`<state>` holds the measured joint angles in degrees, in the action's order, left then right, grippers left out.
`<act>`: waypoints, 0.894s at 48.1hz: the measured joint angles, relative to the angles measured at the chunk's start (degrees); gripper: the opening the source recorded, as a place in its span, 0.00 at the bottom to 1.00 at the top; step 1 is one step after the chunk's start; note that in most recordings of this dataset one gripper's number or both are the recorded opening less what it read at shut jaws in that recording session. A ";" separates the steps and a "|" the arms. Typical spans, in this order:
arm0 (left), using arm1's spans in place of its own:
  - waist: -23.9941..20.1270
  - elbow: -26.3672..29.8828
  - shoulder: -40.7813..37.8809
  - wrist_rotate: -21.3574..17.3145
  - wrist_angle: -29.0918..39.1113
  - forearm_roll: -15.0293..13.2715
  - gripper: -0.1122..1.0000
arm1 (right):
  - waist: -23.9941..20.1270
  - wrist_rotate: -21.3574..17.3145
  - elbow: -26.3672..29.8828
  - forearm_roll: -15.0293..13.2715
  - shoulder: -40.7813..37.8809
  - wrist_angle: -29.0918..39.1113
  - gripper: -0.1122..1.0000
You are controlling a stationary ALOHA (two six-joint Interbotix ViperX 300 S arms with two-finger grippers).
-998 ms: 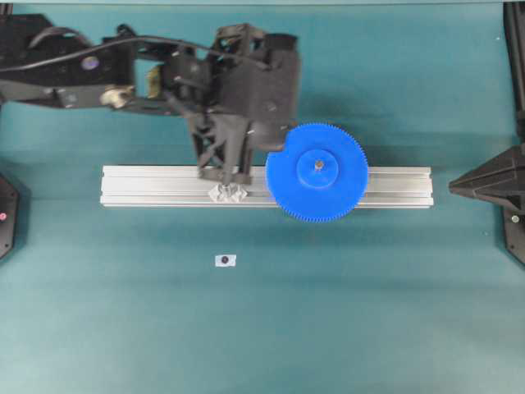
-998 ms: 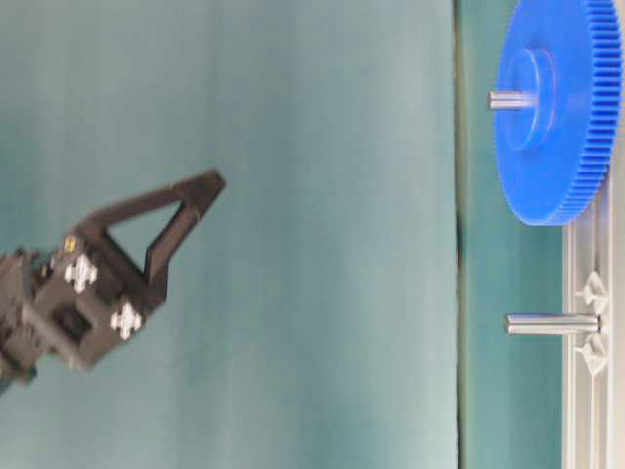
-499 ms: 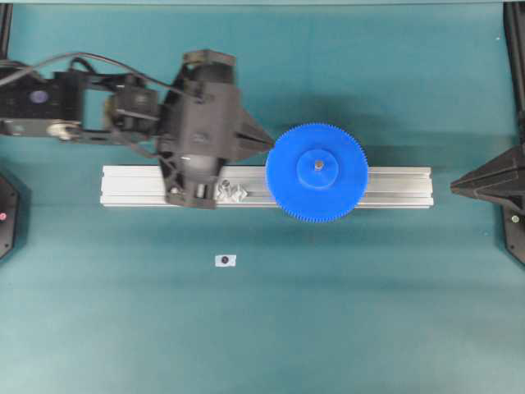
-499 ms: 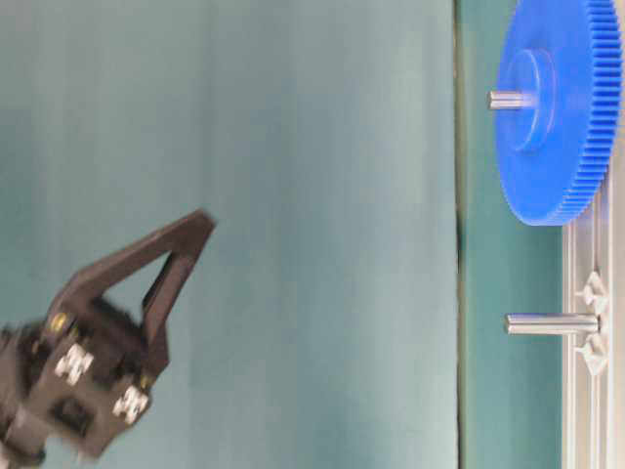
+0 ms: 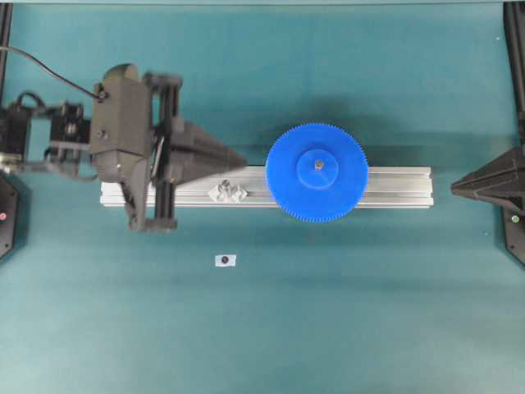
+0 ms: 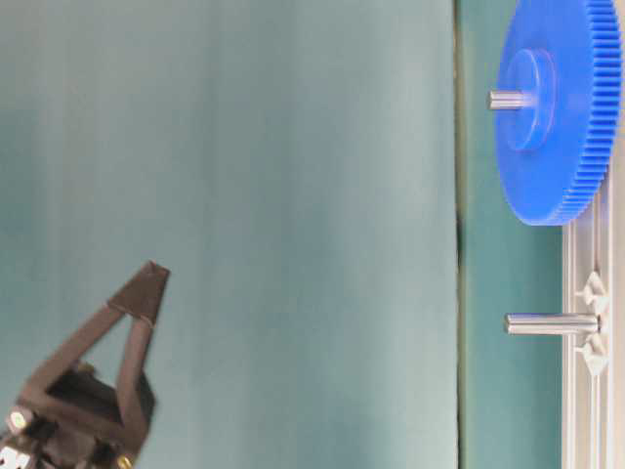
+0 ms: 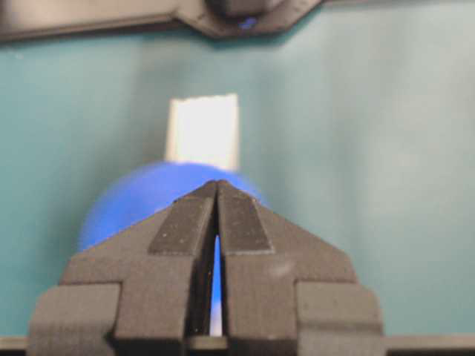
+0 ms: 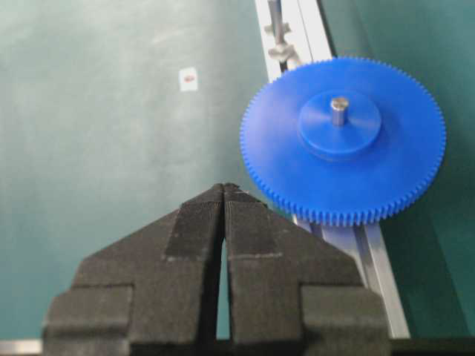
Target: Insert the large gear onto the shaft.
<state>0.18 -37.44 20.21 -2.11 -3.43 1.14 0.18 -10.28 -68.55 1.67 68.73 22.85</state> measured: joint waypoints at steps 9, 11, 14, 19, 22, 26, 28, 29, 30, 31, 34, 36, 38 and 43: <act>0.79 -2.81 -0.09 5.36 -2.46 0.00 0.09 | -0.09 0.00 0.00 0.09 0.00 0.09 0.15; 0.88 -3.16 -0.09 5.54 -2.55 0.00 0.09 | -0.09 0.00 0.00 0.00 0.00 0.00 0.15; 1.05 -3.43 -0.09 5.54 -2.64 0.00 0.09 | 0.00 0.00 0.00 0.00 0.00 0.09 0.15; 1.05 -3.87 0.00 5.54 -2.64 0.00 0.09 | 0.00 0.00 0.00 0.00 0.00 0.09 0.15; 1.14 -4.22 0.09 5.54 -2.64 0.00 0.09 | -0.09 0.00 0.00 0.00 0.00 0.09 0.15; 1.14 -4.57 0.18 5.71 -2.72 0.00 0.09 | -0.09 0.00 0.00 0.00 0.00 0.09 0.15; 1.14 -4.66 0.18 5.62 -2.64 0.00 0.09 | -0.09 0.00 0.00 0.00 0.00 0.09 0.15; 1.14 -4.66 0.18 5.71 -2.64 0.00 0.09 | 0.00 0.00 0.00 0.00 0.00 0.09 0.15; 1.14 -4.66 0.18 5.62 -2.72 0.00 0.09 | -0.09 0.00 0.00 0.00 0.00 0.09 0.15; 1.14 -4.75 0.18 5.71 -2.64 0.00 0.09 | -0.09 0.00 0.00 0.00 0.00 0.09 0.15; 1.14 -4.75 0.09 5.62 -2.72 0.00 0.09 | -0.09 0.00 0.00 0.00 0.00 0.09 0.15; 1.14 -4.75 0.18 5.62 -2.64 0.00 0.09 | -0.09 0.00 -0.09 0.00 0.00 0.09 0.15; 1.14 -4.75 0.18 5.62 -2.72 0.00 0.09 | -0.09 0.00 0.00 -0.09 0.09 0.09 0.15; 1.14 -4.75 0.18 5.62 -2.64 0.00 0.09 | -0.09 0.00 0.00 0.00 0.09 0.09 0.15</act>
<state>1.32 -42.19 20.39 3.52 -6.06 1.14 0.09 -10.28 -68.55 1.67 68.82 22.94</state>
